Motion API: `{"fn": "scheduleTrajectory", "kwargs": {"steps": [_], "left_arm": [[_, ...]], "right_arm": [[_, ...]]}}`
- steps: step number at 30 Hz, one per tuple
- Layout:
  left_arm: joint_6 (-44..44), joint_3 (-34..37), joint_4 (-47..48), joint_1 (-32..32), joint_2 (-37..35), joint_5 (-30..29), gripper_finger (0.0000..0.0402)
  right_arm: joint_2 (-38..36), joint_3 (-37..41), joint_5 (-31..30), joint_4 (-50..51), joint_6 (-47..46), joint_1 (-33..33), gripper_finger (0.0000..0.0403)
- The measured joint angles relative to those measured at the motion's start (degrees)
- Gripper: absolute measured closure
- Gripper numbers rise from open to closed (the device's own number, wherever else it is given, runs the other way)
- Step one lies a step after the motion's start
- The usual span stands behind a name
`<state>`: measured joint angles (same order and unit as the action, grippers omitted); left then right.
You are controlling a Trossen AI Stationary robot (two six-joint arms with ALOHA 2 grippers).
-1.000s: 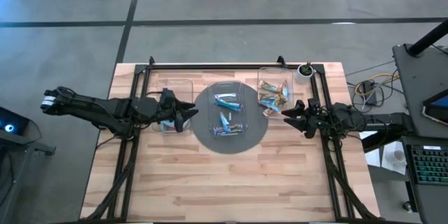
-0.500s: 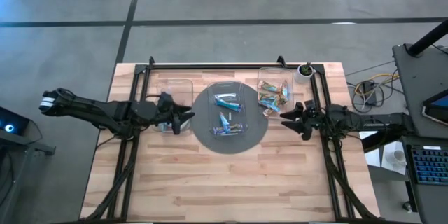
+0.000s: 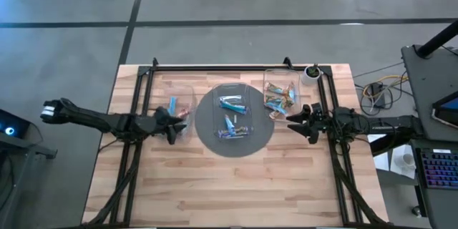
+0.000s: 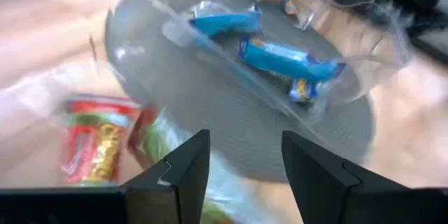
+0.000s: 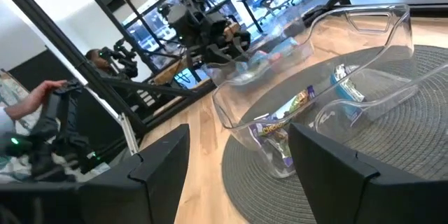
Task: Pick and place Granola Bars by type
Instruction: Return to Home Position
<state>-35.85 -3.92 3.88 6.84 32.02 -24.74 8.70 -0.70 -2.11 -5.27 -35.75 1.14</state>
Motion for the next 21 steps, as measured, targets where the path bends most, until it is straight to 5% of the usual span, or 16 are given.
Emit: {"fn": "scheduleTrajectory", "kwargs": {"steps": [6,21], "left_arm": [[3.79,-2.48,-7.47,-0.99,-6.67,0.66,0.0239],[3.67,1.52,-7.75,-10.63,-32.00,0.81,0.0239]], "right_arm": [[0.34,0.02,0.41,-0.07,-0.03,0.01,0.0170],[0.38,0.06,0.40,-0.16,0.07,0.01,0.0170]]}}
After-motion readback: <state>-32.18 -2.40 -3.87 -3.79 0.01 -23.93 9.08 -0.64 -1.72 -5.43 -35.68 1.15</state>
